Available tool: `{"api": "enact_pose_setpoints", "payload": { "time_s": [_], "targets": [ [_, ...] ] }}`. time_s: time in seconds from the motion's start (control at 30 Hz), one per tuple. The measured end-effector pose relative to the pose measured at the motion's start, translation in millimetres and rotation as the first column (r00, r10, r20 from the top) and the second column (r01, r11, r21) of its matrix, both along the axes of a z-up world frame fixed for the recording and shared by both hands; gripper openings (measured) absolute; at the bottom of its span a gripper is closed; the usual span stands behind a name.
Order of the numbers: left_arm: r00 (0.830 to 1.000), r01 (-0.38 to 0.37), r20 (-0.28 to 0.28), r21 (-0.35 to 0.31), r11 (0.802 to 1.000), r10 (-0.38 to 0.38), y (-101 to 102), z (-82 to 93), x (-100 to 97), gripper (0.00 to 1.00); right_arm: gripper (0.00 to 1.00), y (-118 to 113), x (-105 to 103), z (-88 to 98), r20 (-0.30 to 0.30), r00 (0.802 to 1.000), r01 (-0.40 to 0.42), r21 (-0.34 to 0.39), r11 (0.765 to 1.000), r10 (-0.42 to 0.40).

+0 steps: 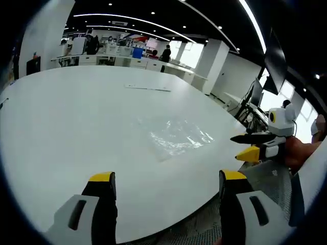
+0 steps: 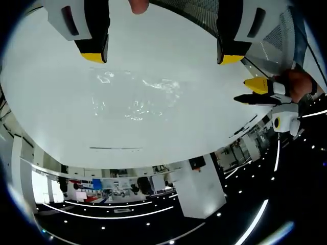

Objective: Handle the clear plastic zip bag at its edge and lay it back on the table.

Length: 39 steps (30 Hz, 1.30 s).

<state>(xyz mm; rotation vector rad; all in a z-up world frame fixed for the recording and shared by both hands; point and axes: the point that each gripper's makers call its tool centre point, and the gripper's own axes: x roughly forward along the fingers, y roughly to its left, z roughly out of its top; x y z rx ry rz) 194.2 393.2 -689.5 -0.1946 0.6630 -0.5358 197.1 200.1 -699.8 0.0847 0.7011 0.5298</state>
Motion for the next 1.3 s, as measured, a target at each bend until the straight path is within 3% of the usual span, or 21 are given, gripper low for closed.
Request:
{"api": "enact_pose_setpoints", "payload": {
  "time_s": [1.3],
  "targets": [
    [1.0, 0.024, 0.0, 0.004, 1.0, -0.024, -4.7, 1.0, -2.9, 0.82, 0.87, 1.2, -0.1, -0.2, 0.003, 1.0, -0.01, -0.013, 1.0, 0.01]
  ]
}}
